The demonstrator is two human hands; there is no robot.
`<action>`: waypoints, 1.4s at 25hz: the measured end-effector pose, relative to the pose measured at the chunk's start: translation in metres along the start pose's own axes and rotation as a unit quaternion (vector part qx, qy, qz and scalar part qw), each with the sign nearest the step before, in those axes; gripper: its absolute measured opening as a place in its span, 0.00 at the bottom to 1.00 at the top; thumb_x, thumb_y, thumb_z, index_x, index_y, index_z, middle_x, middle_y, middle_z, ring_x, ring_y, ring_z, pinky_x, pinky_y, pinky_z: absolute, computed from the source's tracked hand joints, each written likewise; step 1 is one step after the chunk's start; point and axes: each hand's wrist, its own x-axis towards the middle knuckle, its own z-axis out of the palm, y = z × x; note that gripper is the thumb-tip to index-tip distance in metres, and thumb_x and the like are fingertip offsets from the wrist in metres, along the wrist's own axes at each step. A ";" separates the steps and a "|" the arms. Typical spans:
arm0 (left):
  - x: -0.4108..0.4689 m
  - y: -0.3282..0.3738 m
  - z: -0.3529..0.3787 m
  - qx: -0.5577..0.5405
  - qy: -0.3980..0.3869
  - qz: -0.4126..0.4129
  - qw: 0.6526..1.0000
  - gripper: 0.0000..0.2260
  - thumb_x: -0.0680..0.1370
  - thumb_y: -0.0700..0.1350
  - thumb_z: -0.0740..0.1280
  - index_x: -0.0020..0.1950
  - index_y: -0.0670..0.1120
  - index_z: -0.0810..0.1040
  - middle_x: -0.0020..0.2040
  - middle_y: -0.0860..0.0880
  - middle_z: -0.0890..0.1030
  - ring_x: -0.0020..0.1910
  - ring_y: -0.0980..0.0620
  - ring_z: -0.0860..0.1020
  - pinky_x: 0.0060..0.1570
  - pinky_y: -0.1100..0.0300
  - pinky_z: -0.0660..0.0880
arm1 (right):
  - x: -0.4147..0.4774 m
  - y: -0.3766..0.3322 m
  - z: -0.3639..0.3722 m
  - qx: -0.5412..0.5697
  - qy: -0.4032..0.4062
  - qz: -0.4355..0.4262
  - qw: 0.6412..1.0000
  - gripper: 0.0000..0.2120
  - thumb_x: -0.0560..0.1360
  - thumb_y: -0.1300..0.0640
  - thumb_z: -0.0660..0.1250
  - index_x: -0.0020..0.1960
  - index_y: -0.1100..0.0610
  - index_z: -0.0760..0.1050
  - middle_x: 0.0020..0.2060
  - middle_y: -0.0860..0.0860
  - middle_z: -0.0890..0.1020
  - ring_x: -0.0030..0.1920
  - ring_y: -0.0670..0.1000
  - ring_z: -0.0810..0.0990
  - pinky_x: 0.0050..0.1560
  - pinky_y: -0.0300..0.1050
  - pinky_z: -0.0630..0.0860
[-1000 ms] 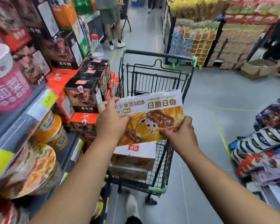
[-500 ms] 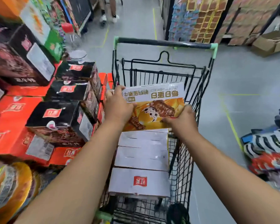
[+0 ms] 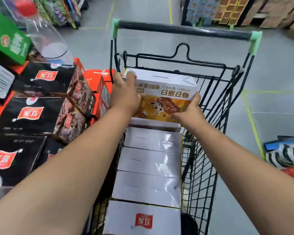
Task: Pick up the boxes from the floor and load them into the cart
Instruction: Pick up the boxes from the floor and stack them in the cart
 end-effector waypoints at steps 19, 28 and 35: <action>-0.050 0.002 0.007 0.087 -0.172 0.061 0.979 0.39 0.76 0.54 0.69 0.78 0.52 0.49 0.79 0.43 0.45 0.78 0.39 0.45 0.74 0.42 0.55 | -0.033 0.023 -0.014 -0.043 -0.004 -0.033 0.999 0.50 0.71 0.52 0.75 0.78 0.46 0.42 0.76 0.56 0.58 0.74 0.57 0.61 0.70 0.52 0.62; -0.143 0.106 -0.024 0.057 -0.157 0.222 0.961 0.41 0.74 0.56 0.70 0.78 0.52 0.48 0.79 0.44 0.49 0.78 0.41 0.46 0.75 0.46 0.50 | -0.150 0.064 -0.087 -0.105 0.128 -0.073 0.984 0.49 0.68 0.48 0.75 0.78 0.47 0.46 0.74 0.58 0.57 0.72 0.59 0.64 0.69 0.53 0.66; -0.258 0.221 -0.025 0.010 -0.169 0.384 0.907 0.43 0.72 0.57 0.72 0.78 0.53 0.49 0.78 0.45 0.52 0.77 0.43 0.51 0.75 0.48 0.54 | -0.276 0.153 -0.182 -0.095 0.256 -0.013 0.962 0.50 0.68 0.46 0.76 0.78 0.47 0.47 0.74 0.57 0.58 0.73 0.56 0.61 0.68 0.49 0.63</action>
